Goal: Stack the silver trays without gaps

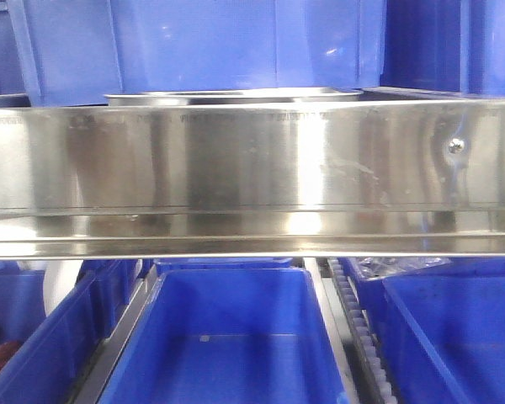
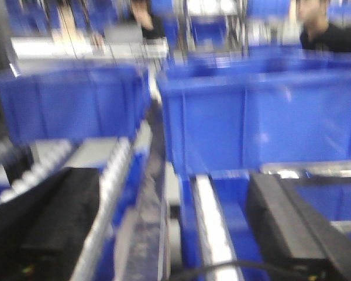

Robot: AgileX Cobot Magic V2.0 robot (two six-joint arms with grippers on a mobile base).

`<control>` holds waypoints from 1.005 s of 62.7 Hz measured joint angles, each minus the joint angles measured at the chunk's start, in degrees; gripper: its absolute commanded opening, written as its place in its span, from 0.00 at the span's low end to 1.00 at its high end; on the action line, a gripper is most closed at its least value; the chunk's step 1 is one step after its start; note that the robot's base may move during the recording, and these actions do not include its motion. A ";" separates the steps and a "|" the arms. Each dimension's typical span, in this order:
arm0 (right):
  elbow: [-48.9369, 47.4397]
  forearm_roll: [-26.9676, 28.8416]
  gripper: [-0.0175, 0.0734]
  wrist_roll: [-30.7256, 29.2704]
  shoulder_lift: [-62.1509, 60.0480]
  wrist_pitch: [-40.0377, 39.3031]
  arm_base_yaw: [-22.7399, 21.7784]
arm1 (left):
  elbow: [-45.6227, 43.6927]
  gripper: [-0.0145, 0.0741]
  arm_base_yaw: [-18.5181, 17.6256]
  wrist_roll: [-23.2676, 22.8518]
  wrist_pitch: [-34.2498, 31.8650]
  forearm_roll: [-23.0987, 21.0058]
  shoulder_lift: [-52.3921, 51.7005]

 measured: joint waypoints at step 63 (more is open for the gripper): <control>-63.60 -6.22 0.86 22.24 71.37 51.29 24.94 | -50.55 0.70 -22.82 -22.36 31.44 11.01 67.82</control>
